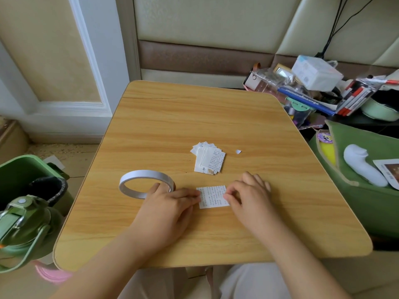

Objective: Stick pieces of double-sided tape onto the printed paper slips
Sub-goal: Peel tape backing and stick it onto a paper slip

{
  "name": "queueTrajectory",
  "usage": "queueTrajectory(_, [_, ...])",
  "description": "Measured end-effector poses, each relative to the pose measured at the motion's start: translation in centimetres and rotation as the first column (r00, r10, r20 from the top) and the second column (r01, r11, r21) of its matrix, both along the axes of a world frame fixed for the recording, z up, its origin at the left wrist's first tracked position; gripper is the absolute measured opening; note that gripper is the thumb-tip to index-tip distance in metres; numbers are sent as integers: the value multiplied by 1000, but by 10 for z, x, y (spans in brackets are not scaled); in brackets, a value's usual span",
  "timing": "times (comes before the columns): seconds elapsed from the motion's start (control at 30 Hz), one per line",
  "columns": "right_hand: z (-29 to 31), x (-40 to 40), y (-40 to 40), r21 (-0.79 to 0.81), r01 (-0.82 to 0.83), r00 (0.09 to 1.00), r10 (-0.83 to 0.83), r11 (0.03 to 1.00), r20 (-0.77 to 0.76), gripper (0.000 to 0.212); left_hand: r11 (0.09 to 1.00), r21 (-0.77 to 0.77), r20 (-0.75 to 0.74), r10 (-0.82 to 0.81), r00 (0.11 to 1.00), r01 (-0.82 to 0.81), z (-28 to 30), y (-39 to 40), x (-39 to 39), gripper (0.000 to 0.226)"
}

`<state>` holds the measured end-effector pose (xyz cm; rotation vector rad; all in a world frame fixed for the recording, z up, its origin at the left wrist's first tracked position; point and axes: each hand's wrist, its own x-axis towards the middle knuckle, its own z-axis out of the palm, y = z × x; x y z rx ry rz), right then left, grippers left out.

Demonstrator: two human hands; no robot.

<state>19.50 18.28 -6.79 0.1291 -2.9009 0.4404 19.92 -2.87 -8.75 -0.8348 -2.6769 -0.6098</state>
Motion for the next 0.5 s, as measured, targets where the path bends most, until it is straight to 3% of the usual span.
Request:
queueTrajectory(0.2, [-3,-6,-38,-68,-146,989,145,987,-25,10,1000,-10,9,-7,1000,7,0,-2,0,36])
queueTrajectory(0.4, [-3,-4,0,-40,14,1000,-14,999,-6,13,1000,-1,-10,-1,1000,1,-1,0,0,34])
queueTrajectory(0.5, [1,-7,-13,-44,-36,998,34,998,-47,16,1000,8,-13,1,1000,-1,-2,0,-1,34])
